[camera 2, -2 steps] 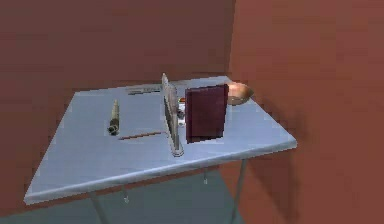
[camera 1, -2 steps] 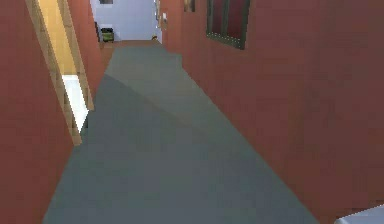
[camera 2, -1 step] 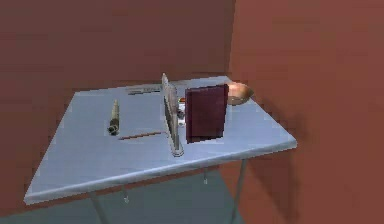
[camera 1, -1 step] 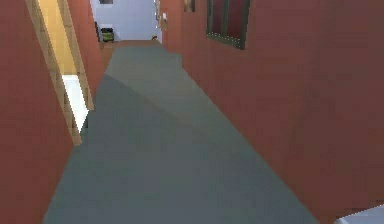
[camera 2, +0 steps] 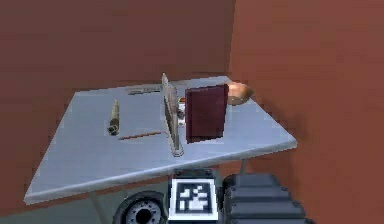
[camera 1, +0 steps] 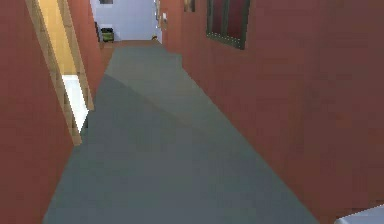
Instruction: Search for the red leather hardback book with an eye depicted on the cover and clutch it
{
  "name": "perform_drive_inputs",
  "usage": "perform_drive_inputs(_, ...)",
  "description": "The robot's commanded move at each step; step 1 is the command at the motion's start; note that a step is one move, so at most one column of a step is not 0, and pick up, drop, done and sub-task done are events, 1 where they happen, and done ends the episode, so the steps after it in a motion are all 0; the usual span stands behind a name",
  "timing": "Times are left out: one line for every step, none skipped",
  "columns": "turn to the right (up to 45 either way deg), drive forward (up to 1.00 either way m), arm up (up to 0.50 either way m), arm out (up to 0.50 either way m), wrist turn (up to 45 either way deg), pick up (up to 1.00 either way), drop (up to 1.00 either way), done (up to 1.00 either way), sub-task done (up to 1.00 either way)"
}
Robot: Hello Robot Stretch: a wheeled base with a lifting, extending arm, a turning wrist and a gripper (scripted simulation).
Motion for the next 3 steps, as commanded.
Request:
perform_drive_inputs(0.0,0.0,0.0,0.28,0.0,0.0,0.0,0.0,0.0)
perform_drive_inputs(0.0,0.0,0.0,0.0,45.0,0.0,0.0,0.0,0.0)
perform_drive_inputs(0.0,0.0,0.0,0.0,45.0,0.0,0.0,0.0,0.0)
